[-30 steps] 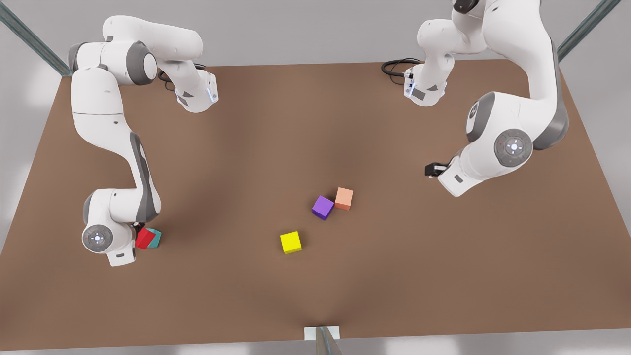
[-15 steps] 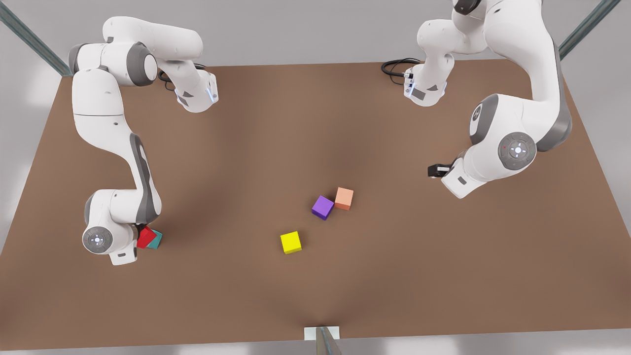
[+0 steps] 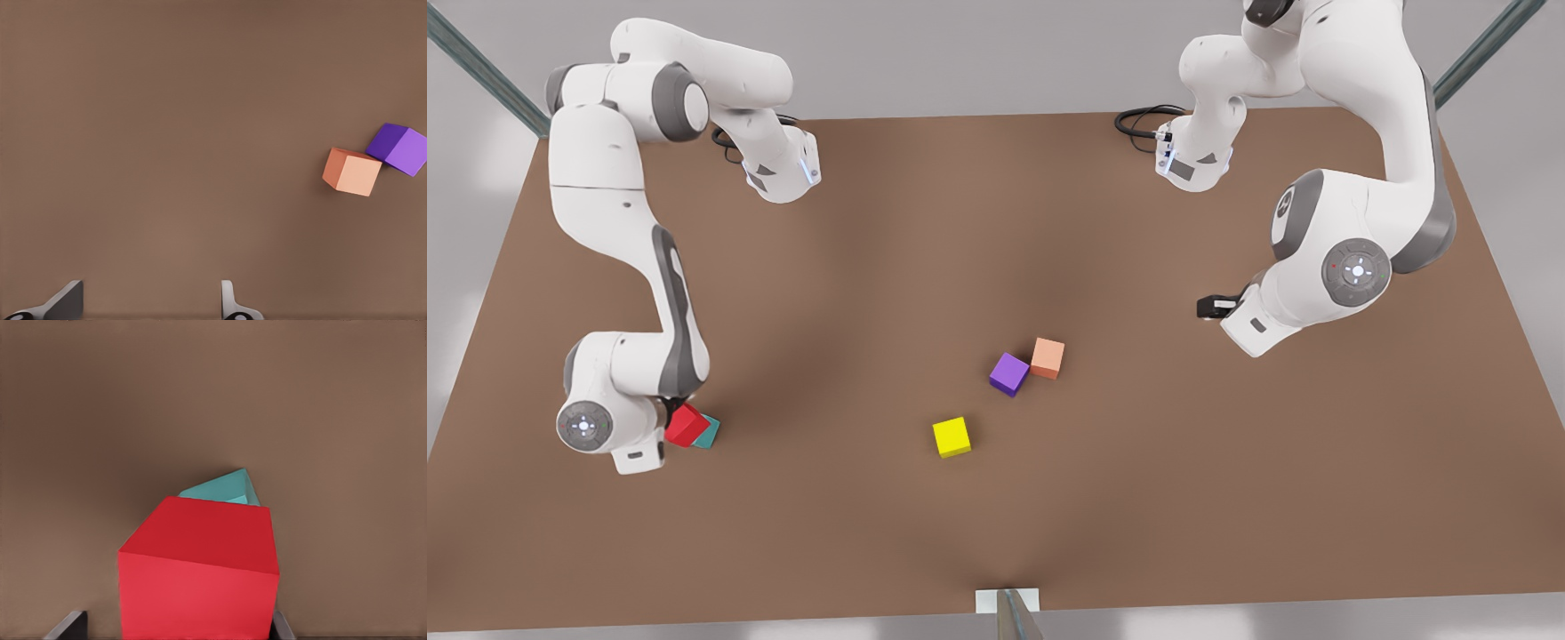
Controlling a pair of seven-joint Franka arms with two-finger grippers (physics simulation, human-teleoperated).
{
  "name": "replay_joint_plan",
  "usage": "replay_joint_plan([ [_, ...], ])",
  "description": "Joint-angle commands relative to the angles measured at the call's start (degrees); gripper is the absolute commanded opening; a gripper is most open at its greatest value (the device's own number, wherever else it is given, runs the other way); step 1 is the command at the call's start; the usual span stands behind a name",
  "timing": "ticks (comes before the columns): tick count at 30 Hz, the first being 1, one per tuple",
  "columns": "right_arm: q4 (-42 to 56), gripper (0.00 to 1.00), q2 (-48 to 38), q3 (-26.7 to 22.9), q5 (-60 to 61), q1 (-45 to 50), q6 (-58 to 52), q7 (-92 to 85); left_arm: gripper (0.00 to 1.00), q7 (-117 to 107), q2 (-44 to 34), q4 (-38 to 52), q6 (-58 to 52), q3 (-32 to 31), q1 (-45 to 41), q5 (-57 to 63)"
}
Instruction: Pick up red wooden cube and pass to hand red wooden cube and place in blue wooden cube
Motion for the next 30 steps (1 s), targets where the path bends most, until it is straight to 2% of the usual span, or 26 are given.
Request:
replay_joint_plan([
  [1, 0.0, 1.00, -1.4, 0.0, 0.3, 0.0, -3.3, -0.4, 1.00, -0.3, 0.2, 0.1, 0.0, 0.0, -0.1, 0.0],
  [4, 0.9, 1.00, -4.3, 0.0, 1.8, 0.4, -6.4, -0.1, 1.00, -0.3, 0.2, 0.0, 0.0, 0.0, 0.0, -0.1],
  [7, 7.3, 1.00, -4.5, -0.1, 10.6, 0.3, -12.8, 0.5, 1.00, -0.1, 0.6, 0.0, 0.0, 0.1, 1.2, 0.3],
  [9, 9.9, 1.00, -4.7, -0.1, 11.9, 0.3, -13.3, 5.4, 1.00, -0.1, 0.5, 0.1, 0.0, 0.0, 1.1, 0.3],
  [11, 12.7, 1.00, -4.7, 0.0, 15.0, 0.7, -16.0, 20.3, 1.00, -0.1, 0.5, 0.1, 0.0, 0.0, 1.1, 0.3],
  [13, 16.0, 1.00, -5.2, 0.0, 15.6, 2.9, -21.0, 43.8, 1.00, -0.1, 0.6, 0.1, 0.0, 0.0, 1.1, 0.3],
  [15, 18.7, 1.00, -8.7, -0.5, 15.0, 2.6, -27.0, 50.3, 1.00, -0.1, 0.6, 0.0, 0.1, 0.0, 1.1, 0.3],
  [17, 14.6, 1.00, -14.2, -0.8, 15.1, 1.7, -28.5, 50.5, 1.00, -0.1, 0.6, 0.0, 0.1, 0.0, 1.1, 0.3],
  [19, 5.5, 1.00, -20.7, -0.7, 15.2, 1.7, -23.6, 50.5, 1.00, -0.1, 0.6, 0.0, 0.1, 0.0, 1.1, 0.3],
  [26, 3.5, 1.00, -22.9, -0.8, 14.6, 1.6, -22.9, 50.6, 1.00, -0.1, 0.6, 0.0, 0.1, 0.0, 0.8, 0.3],
  [29, -4.2, 1.00, -32.1, -0.8, 14.7, 1.0, -23.5, 50.7, 1.00, -0.1, 0.7, 0.0, 0.1, 0.0, 0.8, 0.3],
  [30, -4.8, 1.00, -32.7, -0.8, 14.7, 1.0, -23.6, 50.7, 1.00, -0.1, 0.7, 0.0, 0.0, 0.0, 0.8, 0.3],
])
